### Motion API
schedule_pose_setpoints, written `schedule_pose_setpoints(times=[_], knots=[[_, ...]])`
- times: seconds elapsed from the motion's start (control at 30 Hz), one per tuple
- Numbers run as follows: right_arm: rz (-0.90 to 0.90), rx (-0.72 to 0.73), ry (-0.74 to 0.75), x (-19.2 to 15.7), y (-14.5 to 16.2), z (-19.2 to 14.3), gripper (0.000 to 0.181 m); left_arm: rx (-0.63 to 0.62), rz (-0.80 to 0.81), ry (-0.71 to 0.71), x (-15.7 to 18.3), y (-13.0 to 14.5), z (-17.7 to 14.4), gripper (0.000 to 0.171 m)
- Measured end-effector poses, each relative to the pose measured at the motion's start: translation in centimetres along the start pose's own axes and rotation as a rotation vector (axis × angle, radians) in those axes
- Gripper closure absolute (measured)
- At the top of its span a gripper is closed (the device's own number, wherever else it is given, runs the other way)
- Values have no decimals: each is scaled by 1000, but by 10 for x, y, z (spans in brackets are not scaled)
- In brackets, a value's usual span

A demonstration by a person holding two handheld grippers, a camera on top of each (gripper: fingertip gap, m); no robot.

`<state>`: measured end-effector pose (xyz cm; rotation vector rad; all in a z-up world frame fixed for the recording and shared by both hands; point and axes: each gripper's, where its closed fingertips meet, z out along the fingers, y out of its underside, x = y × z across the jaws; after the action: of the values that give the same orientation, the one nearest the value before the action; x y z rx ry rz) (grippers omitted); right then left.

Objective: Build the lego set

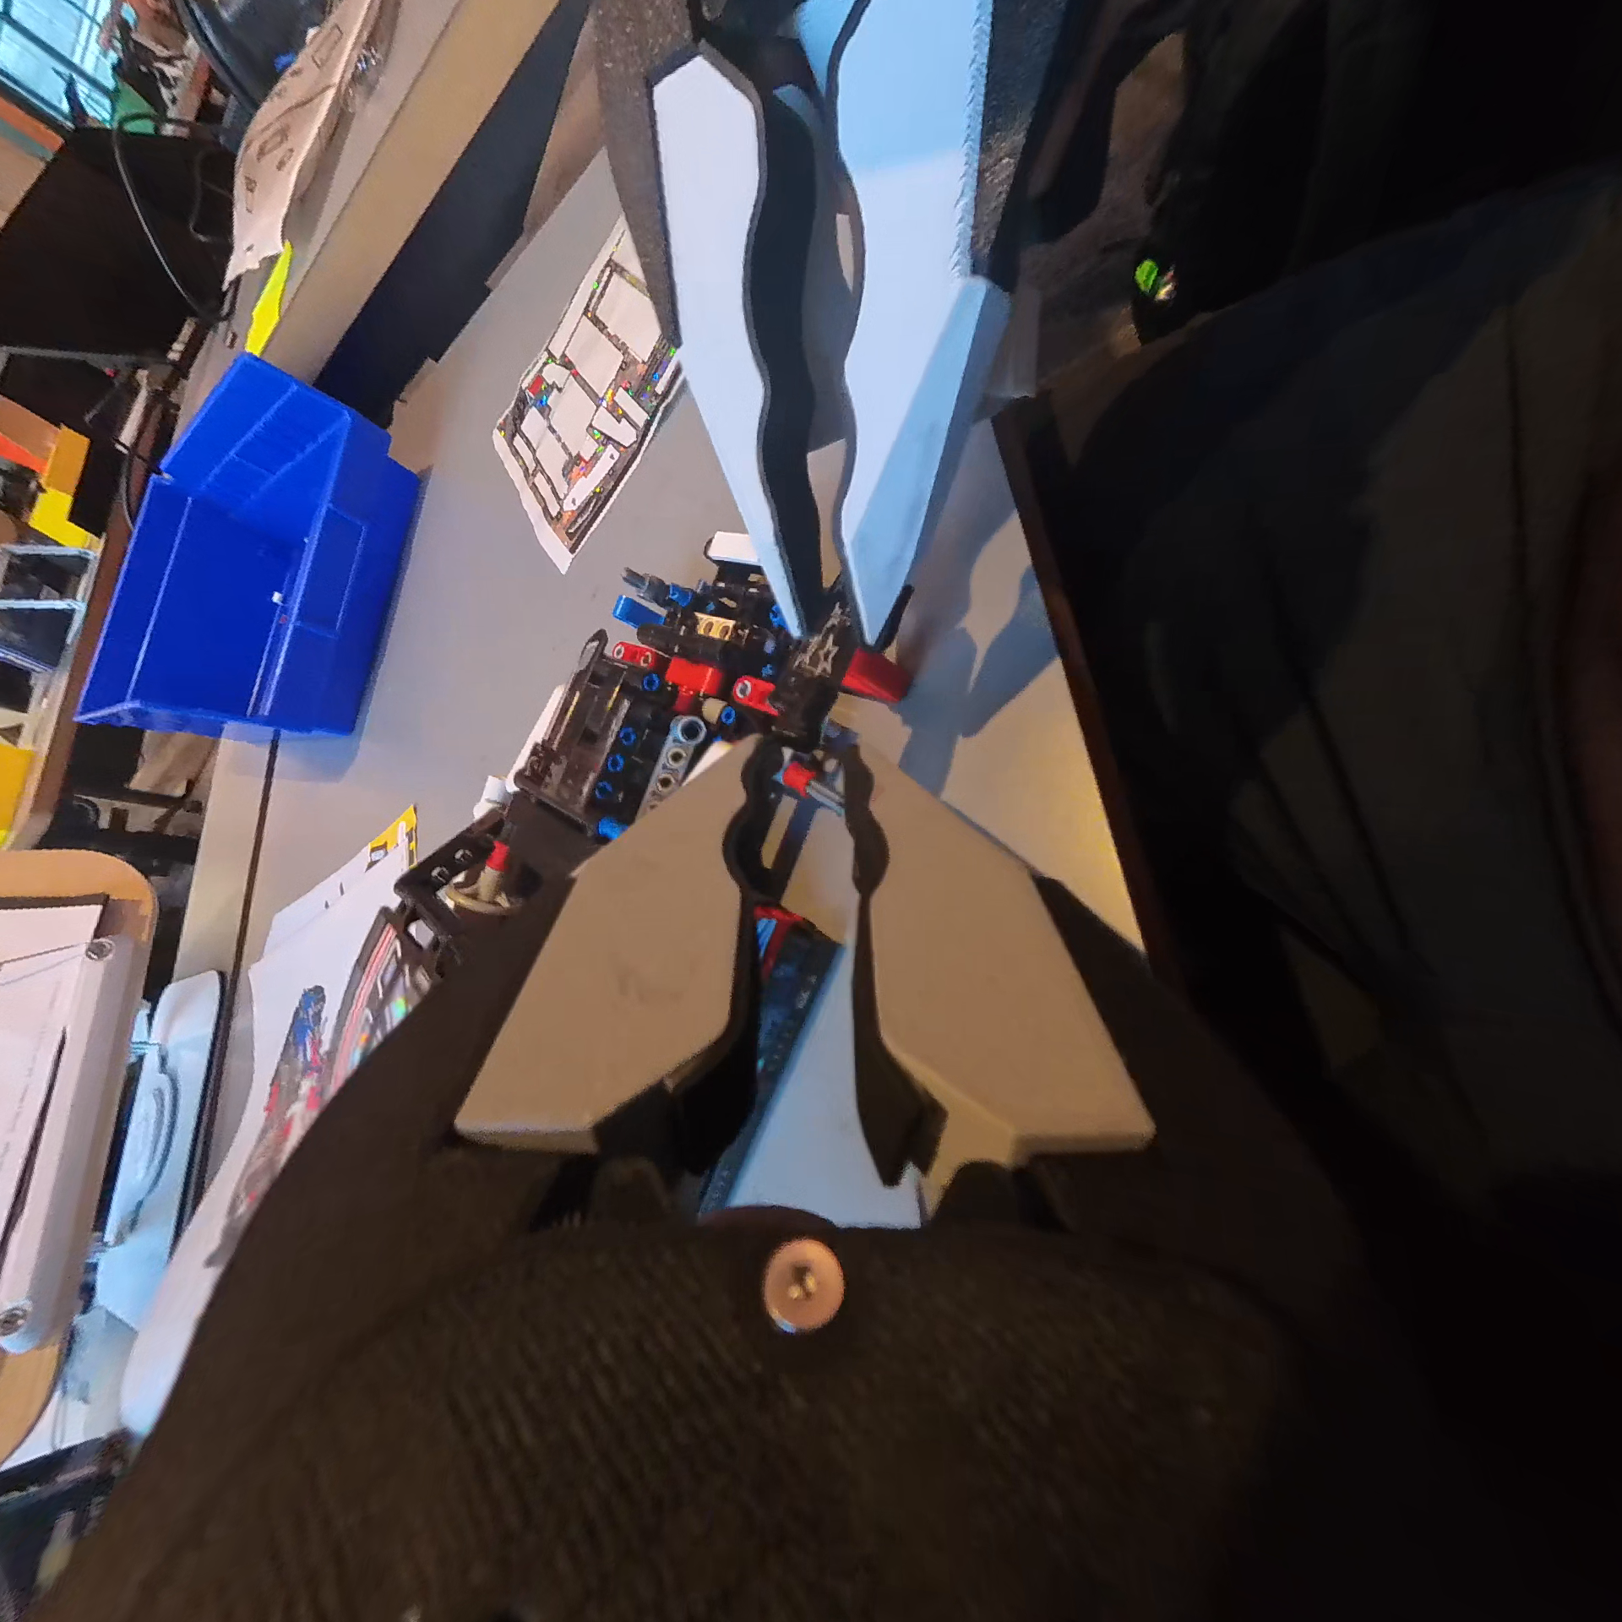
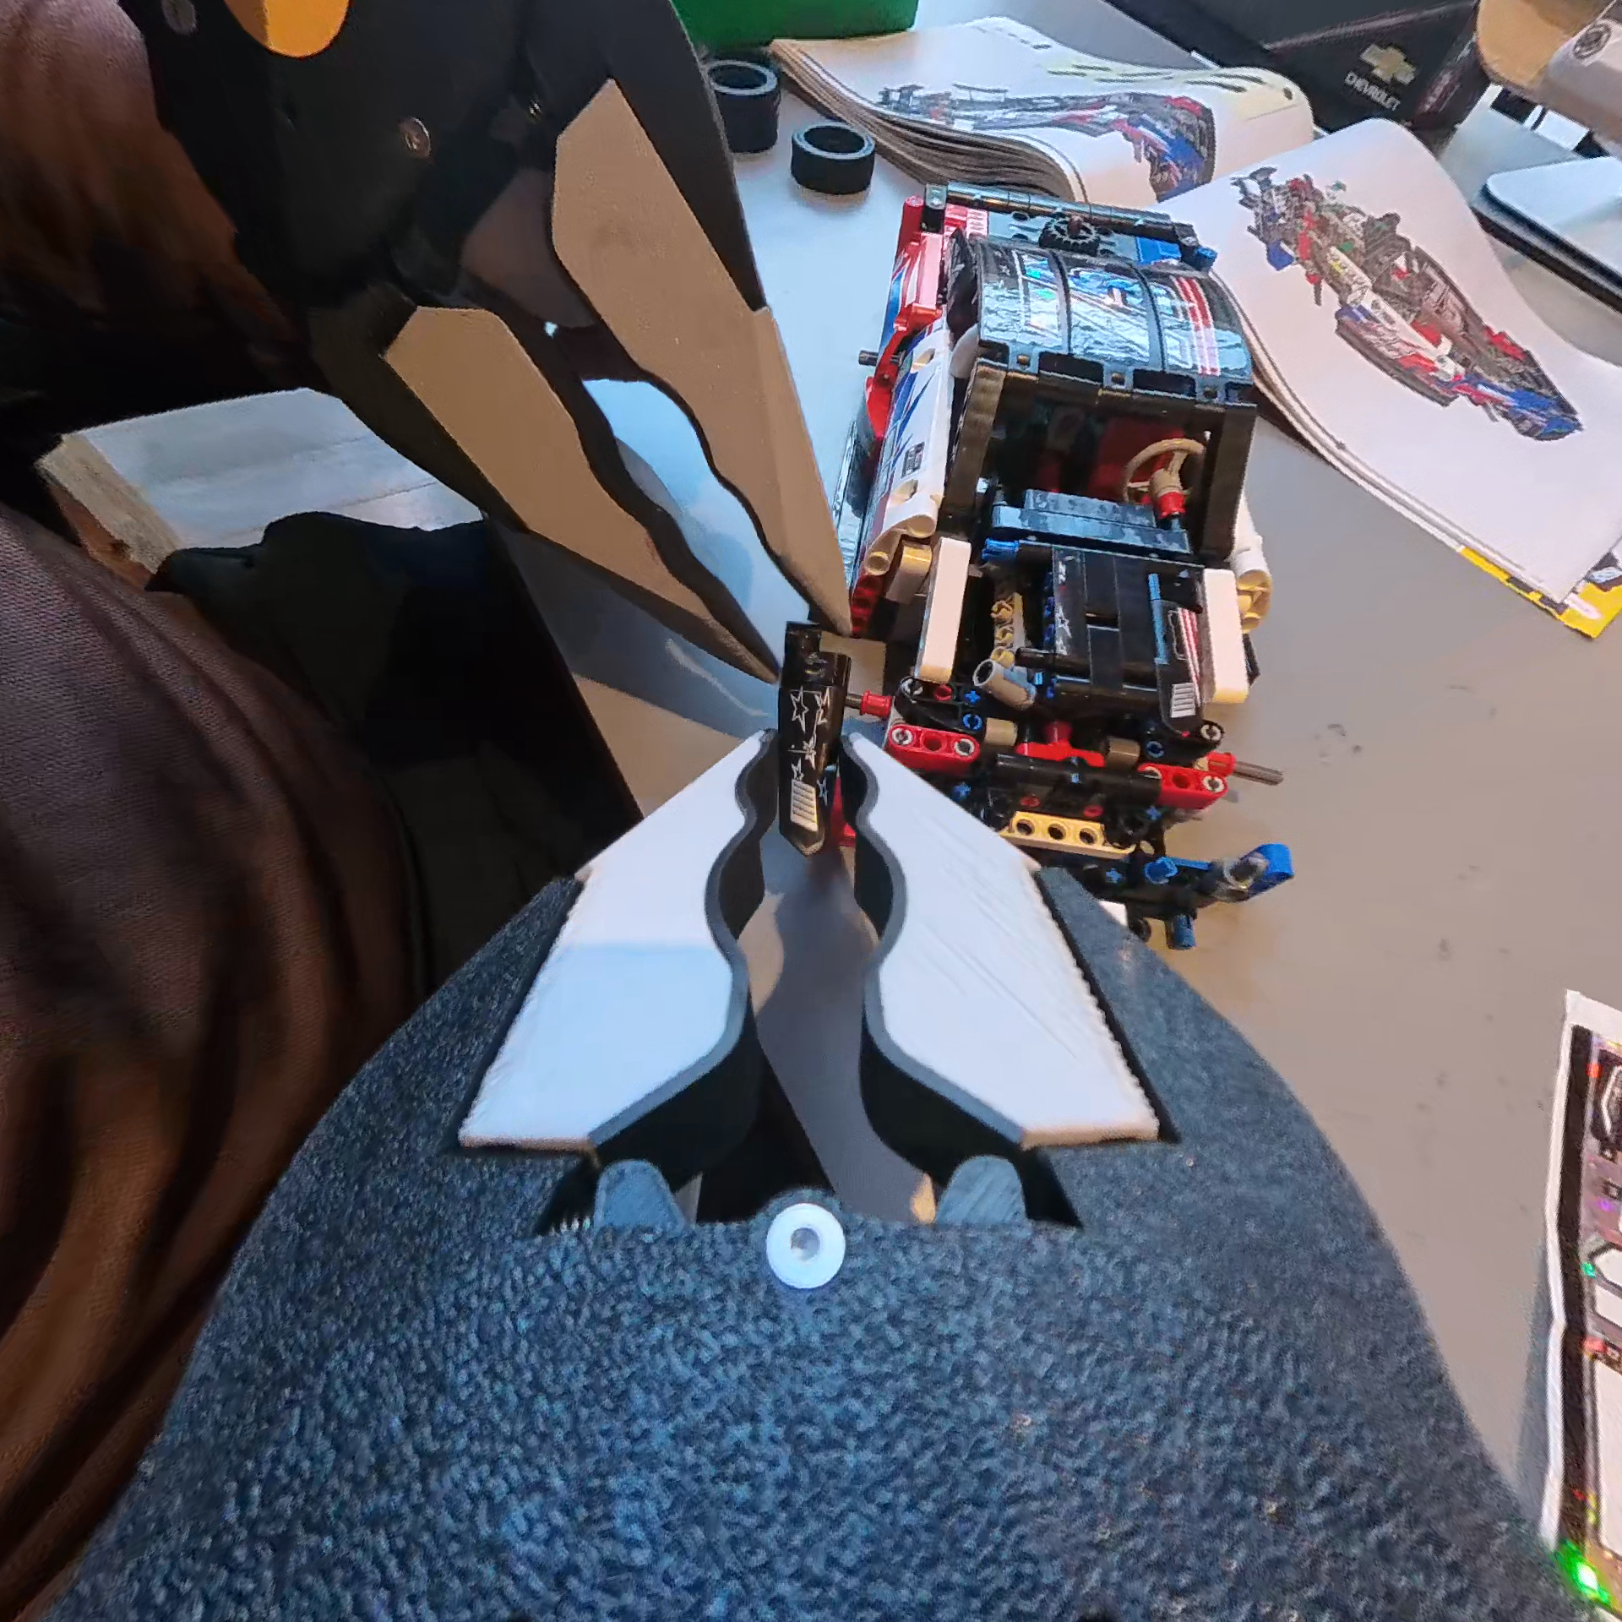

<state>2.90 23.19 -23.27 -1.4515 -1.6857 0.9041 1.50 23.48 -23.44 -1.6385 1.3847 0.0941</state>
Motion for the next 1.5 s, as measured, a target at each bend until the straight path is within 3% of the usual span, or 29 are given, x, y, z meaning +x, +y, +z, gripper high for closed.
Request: schedule_pose_setpoints(times=[0.17, 0.33, 0.57, 0.8, 1.1, 1.23, 1.5], knots=[[-29, 9, 44, 5, 0, -3, 168, 21, -157, 20, 3, 13, -13, 152], [-44, 96, 133, 21, -16, -12, 168, 52, -287, -46, -6, 42, -34, 151], [-56, 160, 258, 47, -26, -21, 168, 140, -301, -154, -26, 55, -58, 156], [-69, 173, 385, 75, -25, -29, 168, 203, -335, -160, -33, 52, -66, 157], [-12, 182, 354, 81, -22, -22, 167, 240, -387, -139, -37, 54, -72, 158], [-16, 136, 333, 75, -18, -15, 167, 209, -433, -101, -36, 58, -67, 156], [12, 94, 266, 63, -10, -9, 168, 149, -369, -135, -35, 61, -58, 160]])
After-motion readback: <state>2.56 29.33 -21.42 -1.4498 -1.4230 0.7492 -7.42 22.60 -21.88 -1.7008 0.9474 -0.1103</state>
